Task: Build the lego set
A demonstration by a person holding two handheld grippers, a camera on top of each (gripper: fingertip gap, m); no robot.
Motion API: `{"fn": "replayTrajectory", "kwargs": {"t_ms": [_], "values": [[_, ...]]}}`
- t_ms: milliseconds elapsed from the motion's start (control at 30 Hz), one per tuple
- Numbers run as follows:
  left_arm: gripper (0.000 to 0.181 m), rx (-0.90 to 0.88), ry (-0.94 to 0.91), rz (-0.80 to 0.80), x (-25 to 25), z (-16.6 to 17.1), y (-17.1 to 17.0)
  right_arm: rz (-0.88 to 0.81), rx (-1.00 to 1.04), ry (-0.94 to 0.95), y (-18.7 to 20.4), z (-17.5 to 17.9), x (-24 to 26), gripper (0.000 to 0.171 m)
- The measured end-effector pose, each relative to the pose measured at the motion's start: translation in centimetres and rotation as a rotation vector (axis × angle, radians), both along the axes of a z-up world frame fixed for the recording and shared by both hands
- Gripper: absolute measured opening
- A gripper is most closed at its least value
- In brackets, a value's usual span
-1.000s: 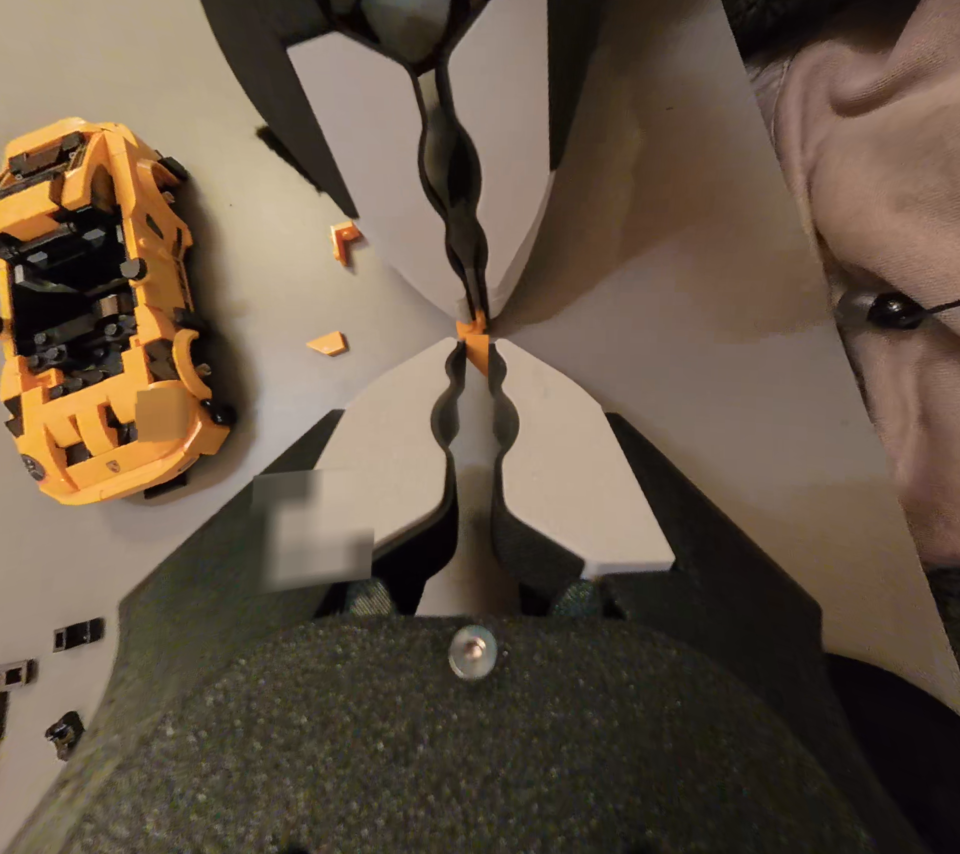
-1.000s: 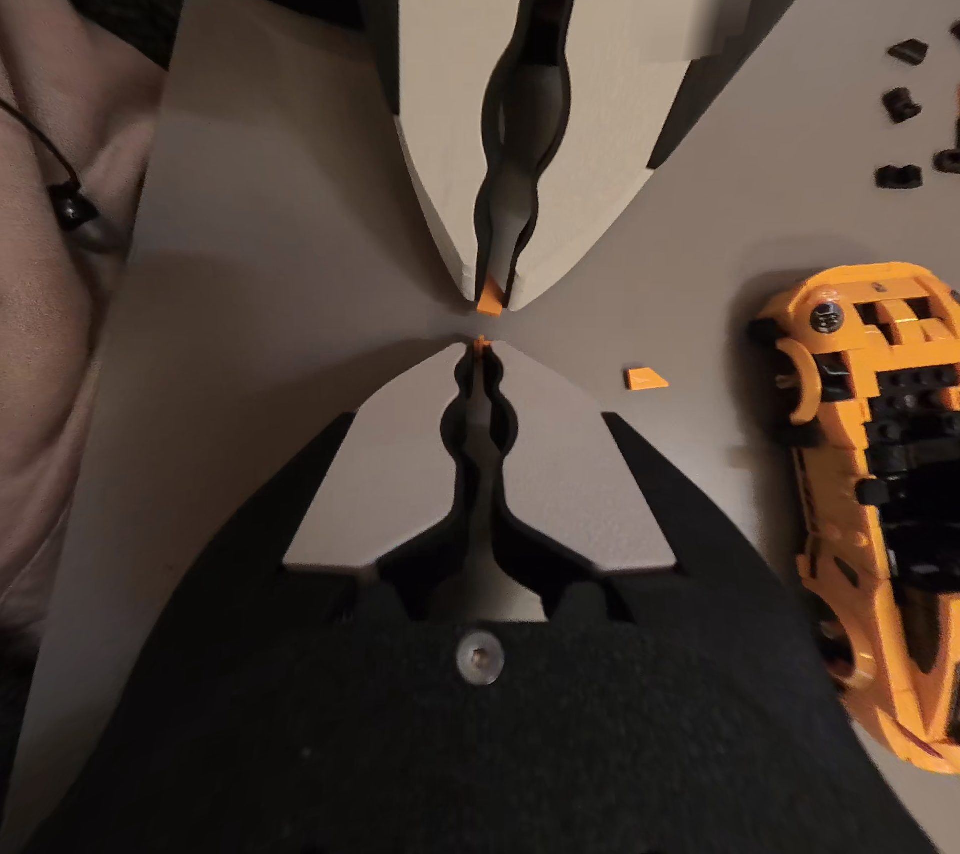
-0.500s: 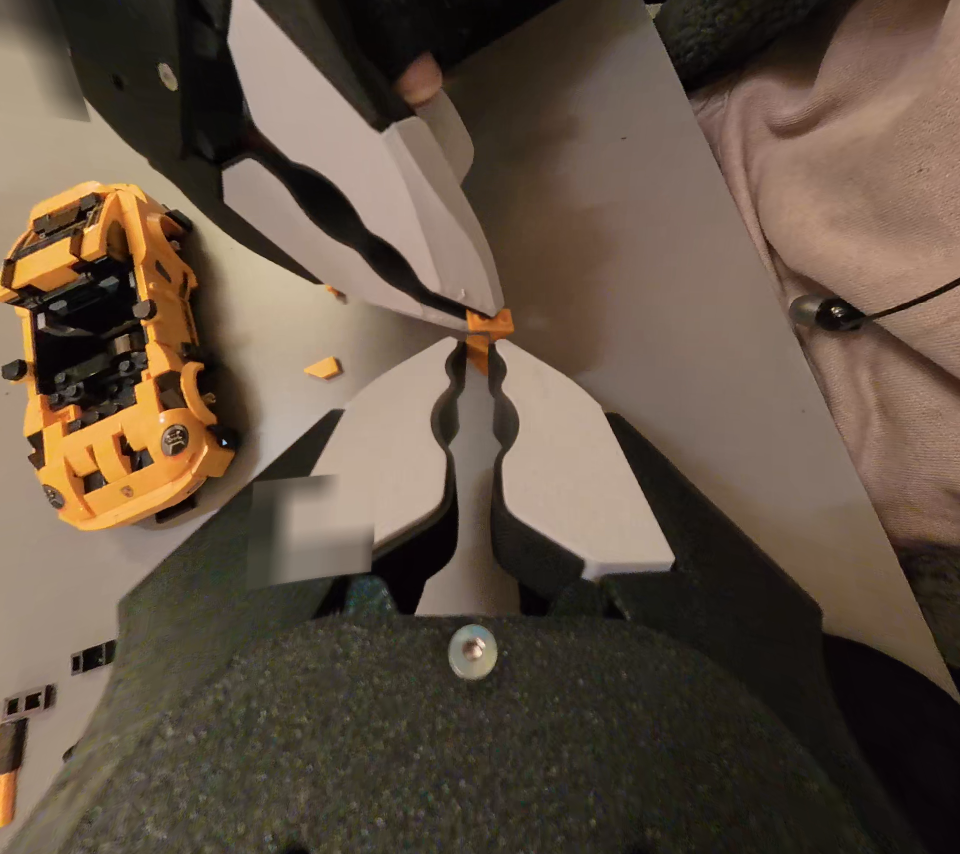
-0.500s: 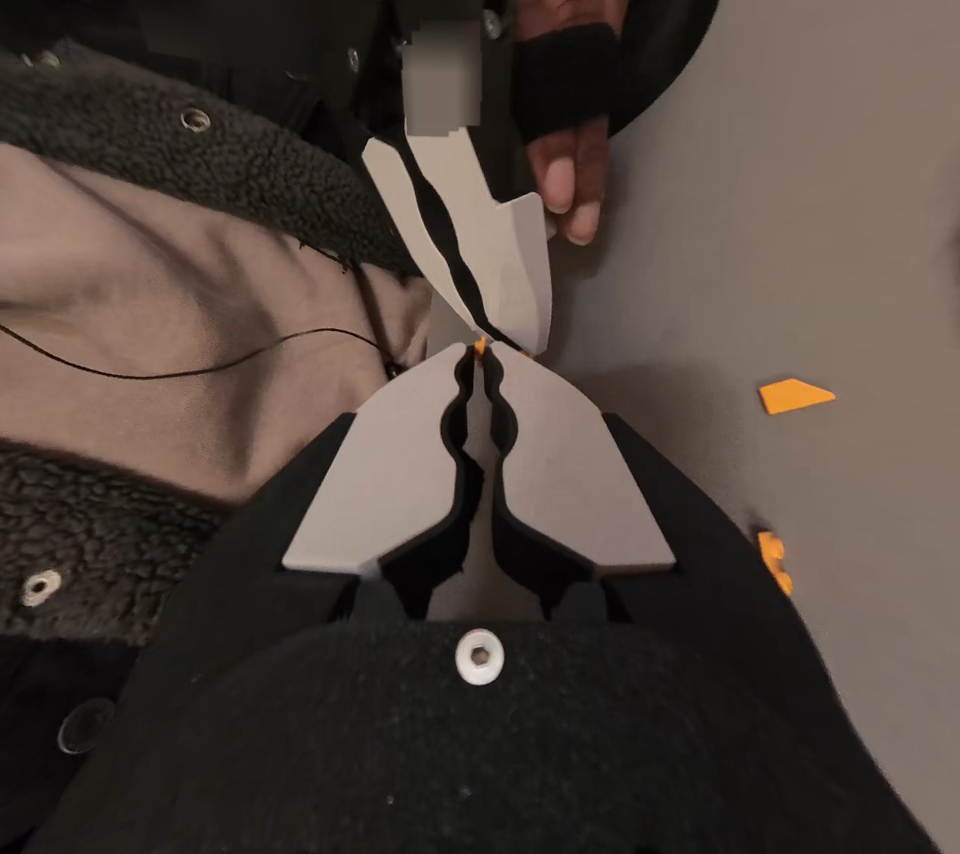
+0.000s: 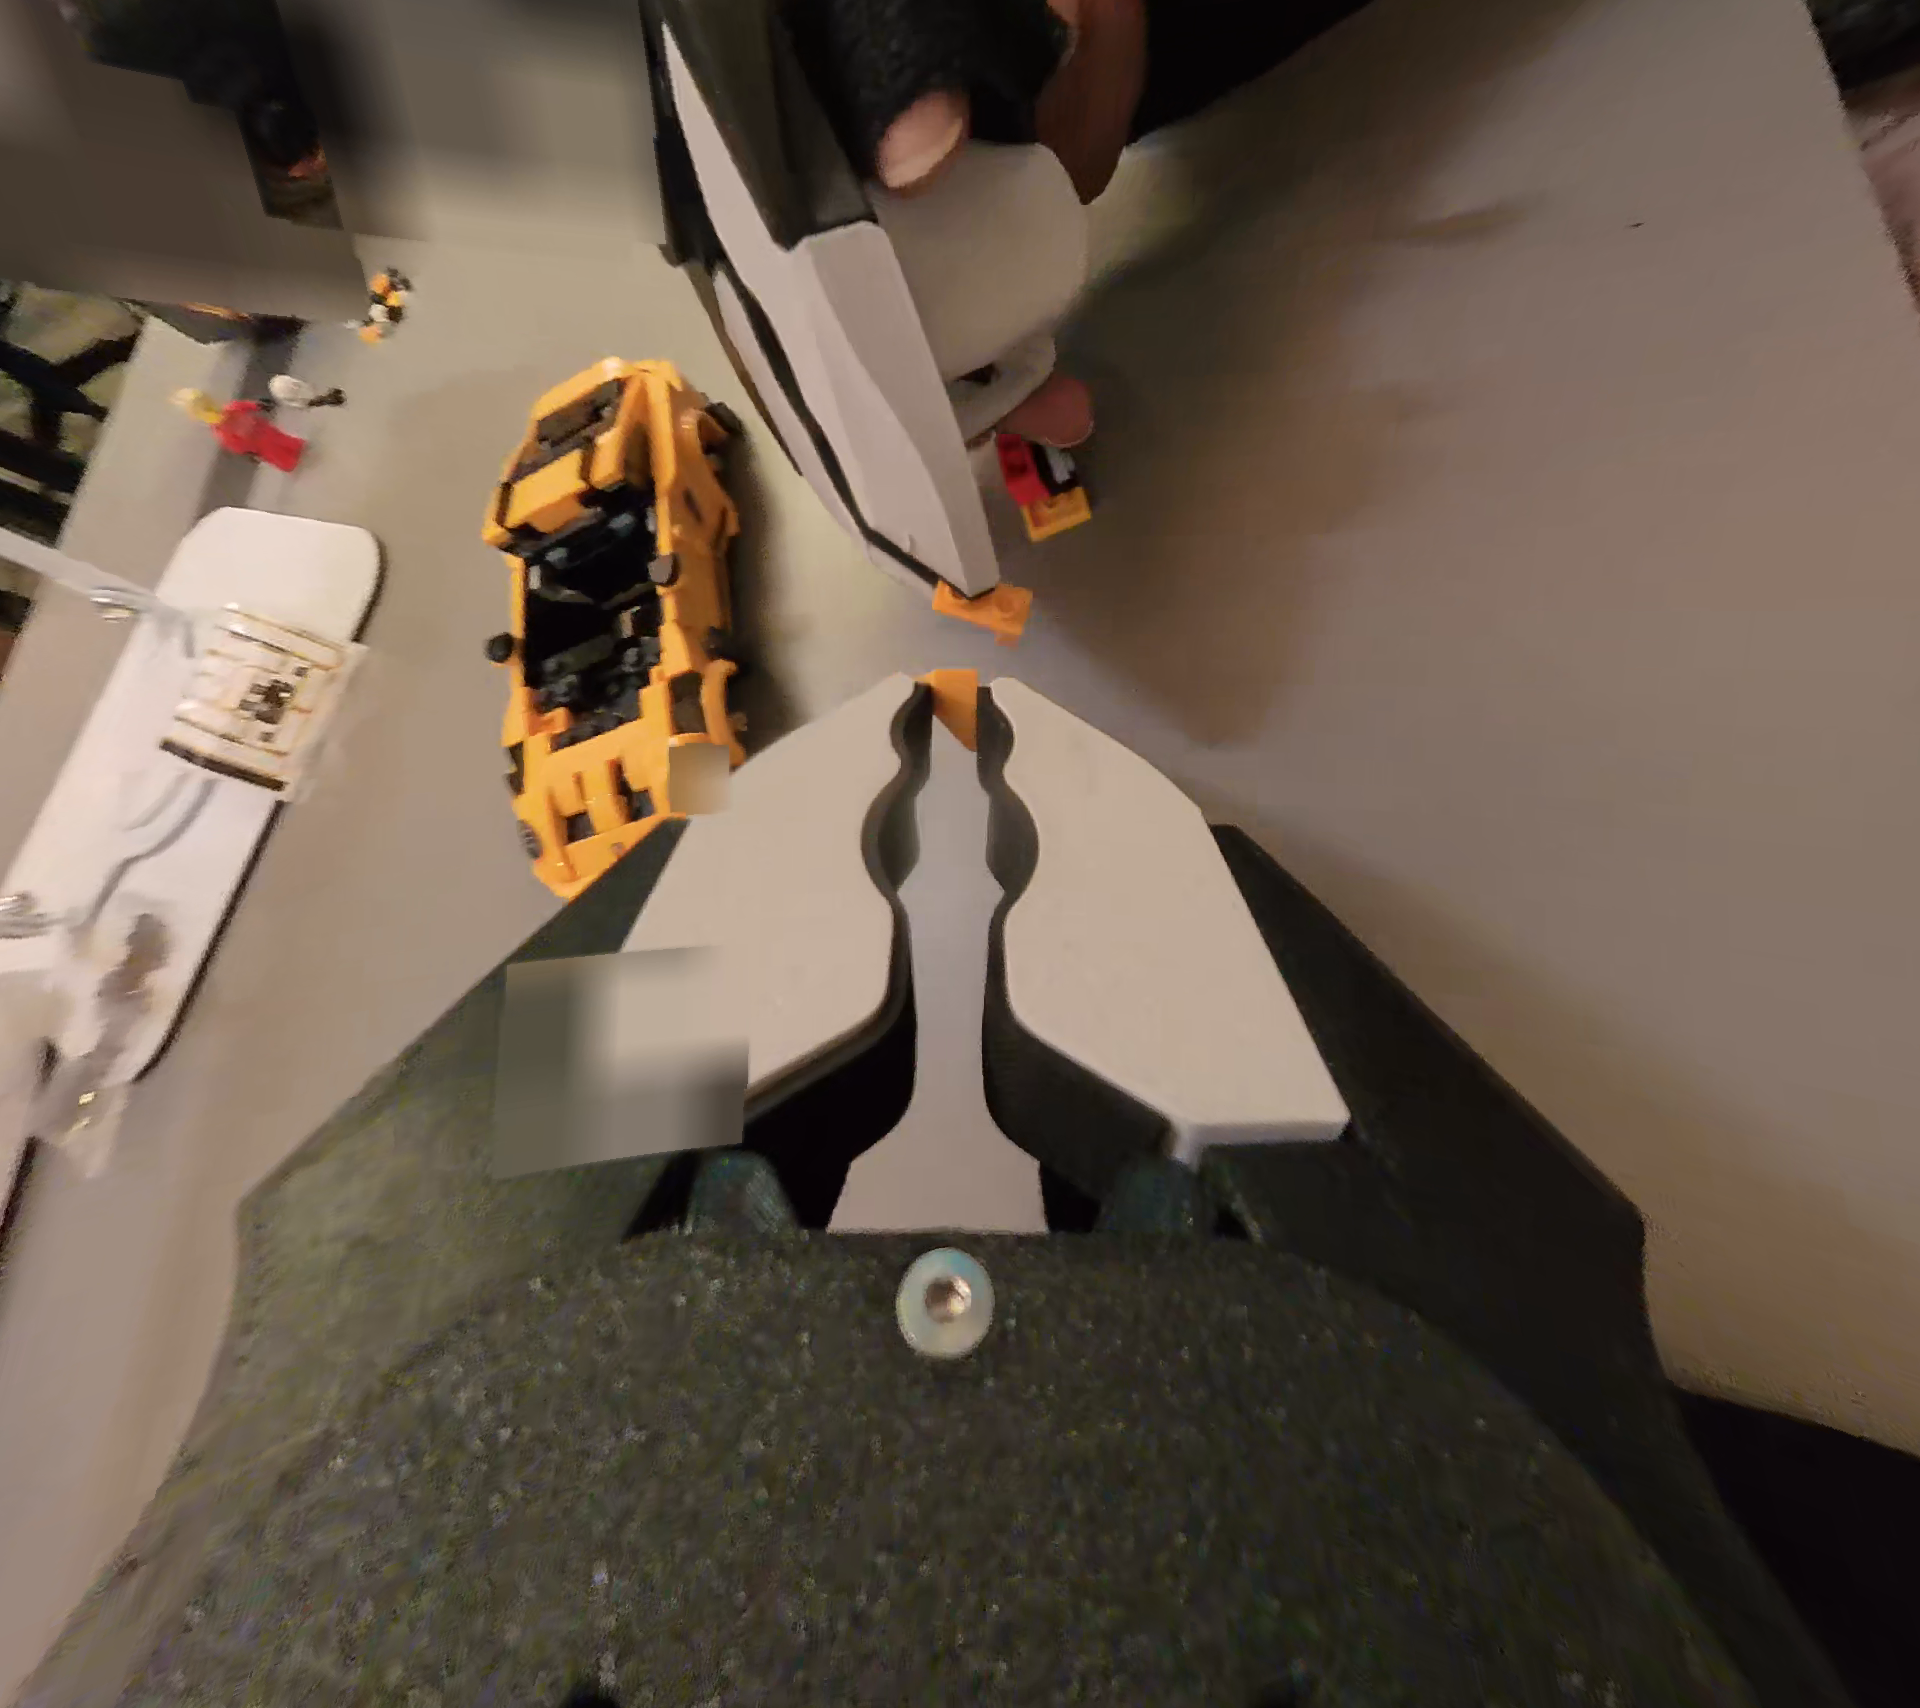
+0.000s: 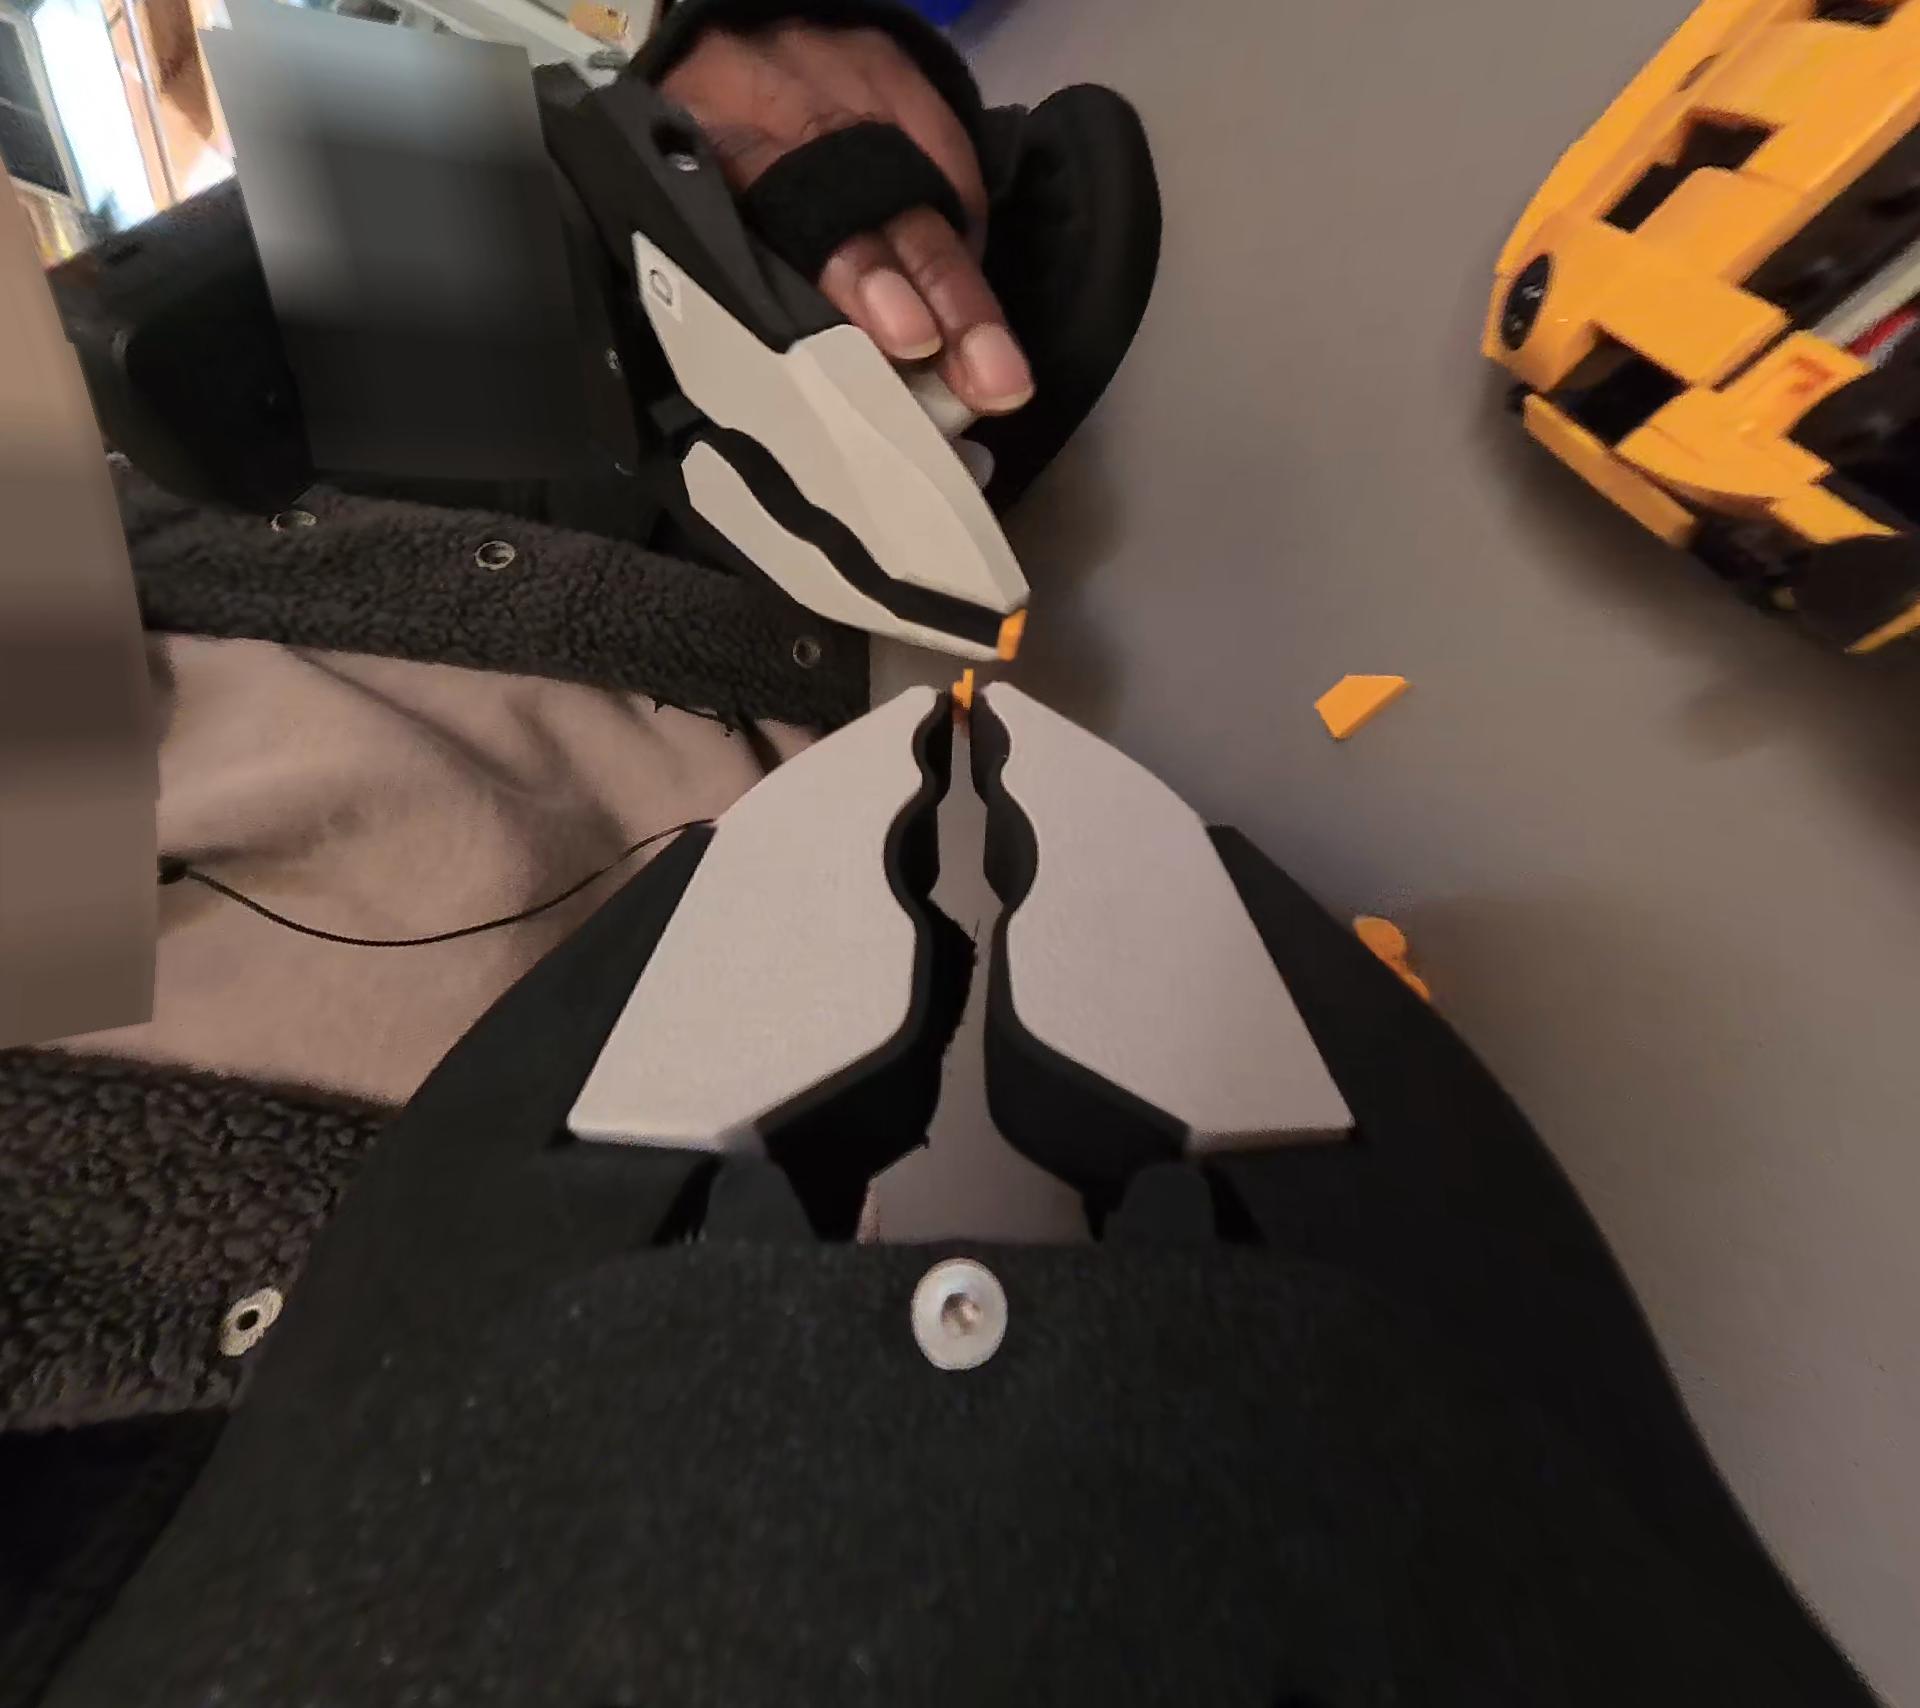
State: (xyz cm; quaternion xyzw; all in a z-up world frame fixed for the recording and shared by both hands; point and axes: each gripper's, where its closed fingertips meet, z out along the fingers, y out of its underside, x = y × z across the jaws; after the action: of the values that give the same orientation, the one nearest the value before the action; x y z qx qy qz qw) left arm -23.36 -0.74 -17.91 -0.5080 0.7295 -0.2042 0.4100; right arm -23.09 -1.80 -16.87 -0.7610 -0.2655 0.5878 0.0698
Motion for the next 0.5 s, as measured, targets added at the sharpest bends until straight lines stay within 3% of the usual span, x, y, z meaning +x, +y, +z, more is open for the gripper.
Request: {"fn": "replayTrajectory", "kwargs": {"t_ms": [500], "values": [[0.008, 0.032, -0.029, 0.040, 0.1, 0.8, 1.1, -0.001, 0.045, 0.040, 1.5, 0.8, 0.4, 0.003]]}}
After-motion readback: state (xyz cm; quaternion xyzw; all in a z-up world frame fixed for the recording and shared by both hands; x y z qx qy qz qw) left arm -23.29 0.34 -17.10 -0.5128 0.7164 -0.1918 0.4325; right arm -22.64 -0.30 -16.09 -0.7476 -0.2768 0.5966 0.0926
